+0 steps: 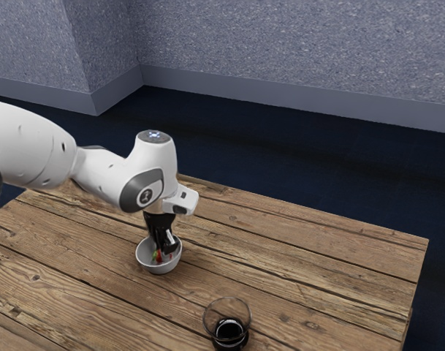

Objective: Take strawberry from the bowl

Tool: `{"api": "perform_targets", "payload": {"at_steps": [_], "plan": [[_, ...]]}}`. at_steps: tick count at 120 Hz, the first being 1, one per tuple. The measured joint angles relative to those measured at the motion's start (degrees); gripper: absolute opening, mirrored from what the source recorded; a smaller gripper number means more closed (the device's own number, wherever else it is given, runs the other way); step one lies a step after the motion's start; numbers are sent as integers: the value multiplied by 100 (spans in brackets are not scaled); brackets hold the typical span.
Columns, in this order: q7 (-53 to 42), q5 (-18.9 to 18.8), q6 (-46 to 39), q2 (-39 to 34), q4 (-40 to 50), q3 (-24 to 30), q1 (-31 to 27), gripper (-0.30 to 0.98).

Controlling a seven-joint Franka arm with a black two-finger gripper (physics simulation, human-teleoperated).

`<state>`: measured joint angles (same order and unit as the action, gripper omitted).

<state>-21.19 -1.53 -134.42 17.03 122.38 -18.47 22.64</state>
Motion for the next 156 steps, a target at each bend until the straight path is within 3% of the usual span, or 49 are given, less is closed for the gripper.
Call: {"api": "perform_targets", "payload": {"at_steps": [29, 48, 75, 122, 156], "plan": [[157, -83, 86, -710, 63, -46, 225, -5], [254, -136, 235, -992, 41, -47, 795, -6], [376, -31, 320, -225, -655, 20, 1660, -8], [530, 370, 303, 685, -1297, 485, 1745, -9], [349, 680, 356, 748, -1365, 528, 1736, 40]]}}
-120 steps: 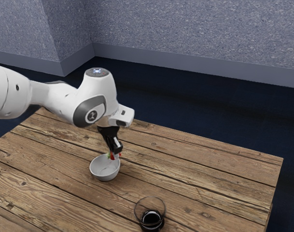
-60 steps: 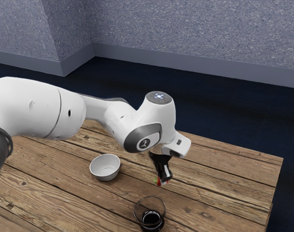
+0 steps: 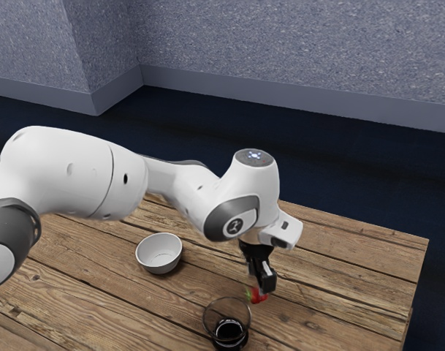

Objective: Take strawberry from the bowl

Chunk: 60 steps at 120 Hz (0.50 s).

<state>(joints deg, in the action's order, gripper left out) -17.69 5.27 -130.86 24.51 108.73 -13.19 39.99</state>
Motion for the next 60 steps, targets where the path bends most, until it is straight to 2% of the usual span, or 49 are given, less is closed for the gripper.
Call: {"api": "perform_targets", "payload": {"at_steps": [18, 26, 39, 48, 60], "plan": [[-78, 24, 247, -308, -556, -121, -13, 54], [-86, 4, 582, -728, -833, -610, -22, 58], [-17, -133, 1499, -1060, -1845, -1411, -143, 62], [29, -193, 2049, -1429, -2063, -1494, -776, 64], [116, -396, 2628, -1820, -2108, -476, -2599, 65]]}}
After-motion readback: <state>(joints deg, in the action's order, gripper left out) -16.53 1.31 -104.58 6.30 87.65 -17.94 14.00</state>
